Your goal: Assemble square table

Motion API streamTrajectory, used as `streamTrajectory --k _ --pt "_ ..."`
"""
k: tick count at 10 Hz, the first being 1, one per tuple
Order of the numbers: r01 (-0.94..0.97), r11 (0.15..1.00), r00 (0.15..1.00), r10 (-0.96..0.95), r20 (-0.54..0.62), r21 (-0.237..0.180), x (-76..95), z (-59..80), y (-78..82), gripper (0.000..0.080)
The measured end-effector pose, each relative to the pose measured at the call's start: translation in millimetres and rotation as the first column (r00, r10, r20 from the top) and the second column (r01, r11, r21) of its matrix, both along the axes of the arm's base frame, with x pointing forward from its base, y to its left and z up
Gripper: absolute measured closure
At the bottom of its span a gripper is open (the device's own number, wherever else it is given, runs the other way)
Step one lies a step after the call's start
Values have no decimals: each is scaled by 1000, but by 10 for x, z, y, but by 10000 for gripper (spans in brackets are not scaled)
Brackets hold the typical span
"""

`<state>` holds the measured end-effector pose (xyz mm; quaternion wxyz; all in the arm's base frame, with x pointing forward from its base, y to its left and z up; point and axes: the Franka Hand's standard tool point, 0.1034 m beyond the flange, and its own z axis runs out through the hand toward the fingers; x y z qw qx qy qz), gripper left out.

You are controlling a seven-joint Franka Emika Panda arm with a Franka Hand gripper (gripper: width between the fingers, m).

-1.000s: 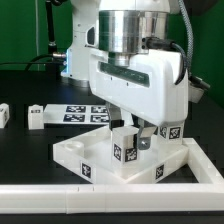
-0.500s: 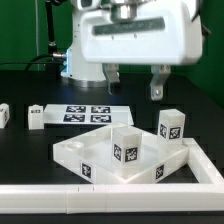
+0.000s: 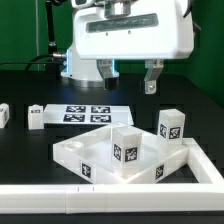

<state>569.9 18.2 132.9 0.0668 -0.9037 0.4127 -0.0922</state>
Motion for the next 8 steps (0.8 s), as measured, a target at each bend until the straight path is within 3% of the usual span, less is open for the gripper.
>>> streamTrajectory --k 2,3,6,7,8 --pt "-69 996 997 70 15 -54 -534 -288 -199 151" --pt "-69 996 998 69 3 -60 -561 -368 -208 151" --pt "-81 995 997 82 13 -64 -504 -342 -214 151" --pt "-98 991 995 100 15 -90 -547 -464 -387 151" --pt "-88 990 996 87 -16 -111 -656 -697 -514 151"
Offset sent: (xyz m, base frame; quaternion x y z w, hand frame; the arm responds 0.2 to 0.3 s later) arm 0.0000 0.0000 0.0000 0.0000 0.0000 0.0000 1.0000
